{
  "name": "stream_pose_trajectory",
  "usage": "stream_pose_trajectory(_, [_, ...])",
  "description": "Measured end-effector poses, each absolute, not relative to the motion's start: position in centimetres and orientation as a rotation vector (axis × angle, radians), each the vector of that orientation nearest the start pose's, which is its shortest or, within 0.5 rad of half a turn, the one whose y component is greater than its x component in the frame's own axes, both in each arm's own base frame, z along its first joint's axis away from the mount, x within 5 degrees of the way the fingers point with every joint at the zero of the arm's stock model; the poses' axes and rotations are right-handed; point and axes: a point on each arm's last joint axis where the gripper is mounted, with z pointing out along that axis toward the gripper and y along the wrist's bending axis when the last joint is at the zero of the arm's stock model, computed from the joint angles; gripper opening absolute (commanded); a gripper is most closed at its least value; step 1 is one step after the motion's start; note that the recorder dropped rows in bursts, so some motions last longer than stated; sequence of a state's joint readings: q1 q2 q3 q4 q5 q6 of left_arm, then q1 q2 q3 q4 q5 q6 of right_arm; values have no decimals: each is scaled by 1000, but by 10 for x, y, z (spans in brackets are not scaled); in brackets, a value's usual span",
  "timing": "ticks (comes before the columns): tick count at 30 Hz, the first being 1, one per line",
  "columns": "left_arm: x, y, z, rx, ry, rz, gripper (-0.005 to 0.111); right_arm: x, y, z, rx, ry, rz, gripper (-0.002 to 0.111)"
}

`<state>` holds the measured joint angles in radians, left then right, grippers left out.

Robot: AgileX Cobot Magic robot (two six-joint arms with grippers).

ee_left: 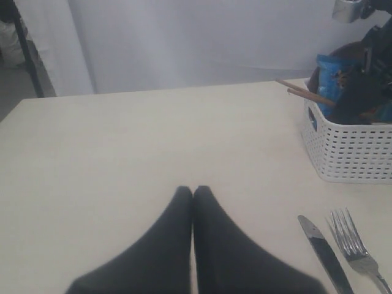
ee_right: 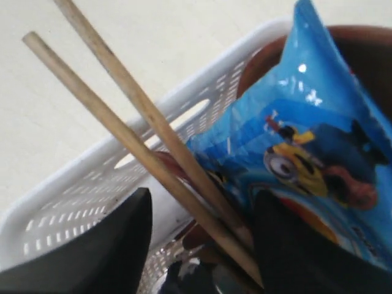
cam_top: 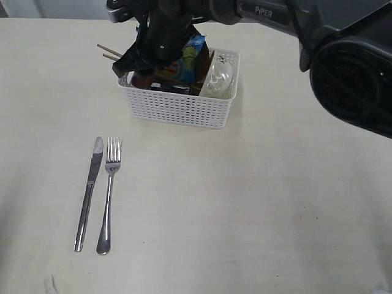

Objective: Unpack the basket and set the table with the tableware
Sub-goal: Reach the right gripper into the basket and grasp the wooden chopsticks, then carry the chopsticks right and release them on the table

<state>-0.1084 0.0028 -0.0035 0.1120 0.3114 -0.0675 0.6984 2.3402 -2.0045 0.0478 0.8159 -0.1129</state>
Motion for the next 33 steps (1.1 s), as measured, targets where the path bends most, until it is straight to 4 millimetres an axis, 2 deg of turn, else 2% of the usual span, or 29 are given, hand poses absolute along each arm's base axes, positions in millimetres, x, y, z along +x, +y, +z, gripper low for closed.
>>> stream_pose_trajectory(4, [54,-3,186,108,1789,-19,0,395,336,174,-1048,2445,233,45])
stream_pose_trajectory(10, [54,-3,186,108,1789,-19,0,397,335,173,-1082,2407,191,2])
stream_pose_trajectory(11, [54,-3,186,108,1789,-19,0,399,335,174,-1095,2384,176,0])
stream_pose_trajectory(19, [54,-3,186,108,1789,-19,0,399,335,176,-1129,2360,164,0])
stream_pose_trajectory(23, [54,-3,186,108,1789,-19,0,398,334,183,-1129,2356,166,0])
stream_pose_trajectory(25, [54,-3,186,108,1789,-19,0,396,333,190,-1126,2352,170,0])
stream_pose_trajectory(33, [54,-3,186,108,1789,-19,0,388,327,239,-1090,2285,205,0])
